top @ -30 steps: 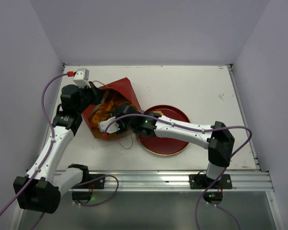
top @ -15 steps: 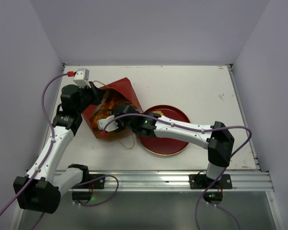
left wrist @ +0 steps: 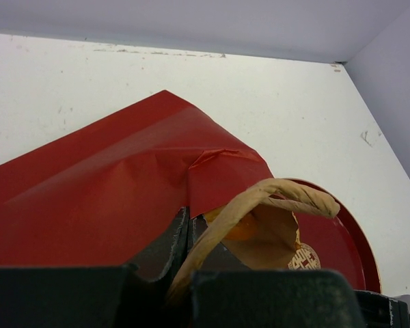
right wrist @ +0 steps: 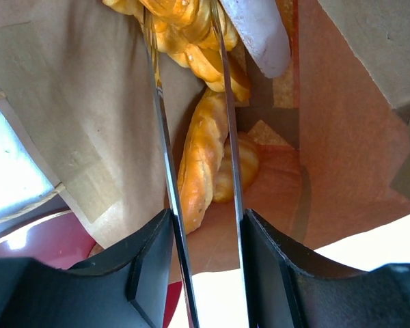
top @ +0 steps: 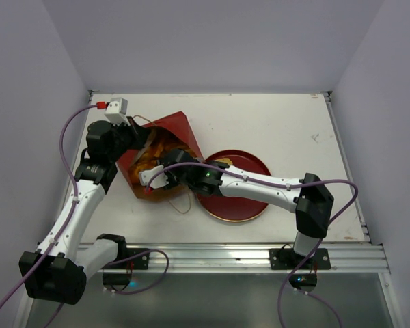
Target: Take the fake bread out of the paper bag
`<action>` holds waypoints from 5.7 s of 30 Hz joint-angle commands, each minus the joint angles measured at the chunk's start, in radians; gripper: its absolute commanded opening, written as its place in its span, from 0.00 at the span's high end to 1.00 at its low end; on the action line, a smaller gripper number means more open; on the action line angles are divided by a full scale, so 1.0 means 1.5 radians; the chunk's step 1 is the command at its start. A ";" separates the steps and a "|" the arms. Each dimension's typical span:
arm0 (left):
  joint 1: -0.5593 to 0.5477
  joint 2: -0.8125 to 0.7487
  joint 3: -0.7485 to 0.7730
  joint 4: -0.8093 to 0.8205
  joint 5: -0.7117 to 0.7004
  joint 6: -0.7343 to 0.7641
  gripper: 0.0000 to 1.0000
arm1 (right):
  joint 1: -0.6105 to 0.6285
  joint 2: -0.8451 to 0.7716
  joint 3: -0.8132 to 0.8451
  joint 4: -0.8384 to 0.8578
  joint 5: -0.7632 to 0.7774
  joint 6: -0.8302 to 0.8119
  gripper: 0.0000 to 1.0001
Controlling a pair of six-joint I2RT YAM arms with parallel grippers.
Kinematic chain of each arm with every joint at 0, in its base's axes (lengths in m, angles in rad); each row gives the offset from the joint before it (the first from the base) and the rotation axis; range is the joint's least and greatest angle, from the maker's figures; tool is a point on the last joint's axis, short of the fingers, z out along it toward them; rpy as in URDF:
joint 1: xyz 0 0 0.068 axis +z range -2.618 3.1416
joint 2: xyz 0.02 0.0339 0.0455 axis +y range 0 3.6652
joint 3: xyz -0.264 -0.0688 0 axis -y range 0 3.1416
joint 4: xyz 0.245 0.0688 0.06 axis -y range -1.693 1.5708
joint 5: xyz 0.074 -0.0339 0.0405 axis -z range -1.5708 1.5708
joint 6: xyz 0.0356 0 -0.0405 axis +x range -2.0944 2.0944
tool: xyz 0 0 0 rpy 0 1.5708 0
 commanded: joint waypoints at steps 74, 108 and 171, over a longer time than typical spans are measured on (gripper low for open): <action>0.001 0.032 0.090 -0.018 -0.257 -0.011 1.00 | -0.290 -0.557 -0.074 -0.283 -0.403 0.365 1.00; 0.001 -0.047 0.074 -0.045 -0.367 0.081 1.00 | -0.602 -0.503 -0.055 -0.542 -0.722 0.563 1.00; 0.001 -0.081 0.014 -0.001 -0.278 0.068 1.00 | -0.879 -0.113 -0.088 -0.602 -0.811 0.397 0.59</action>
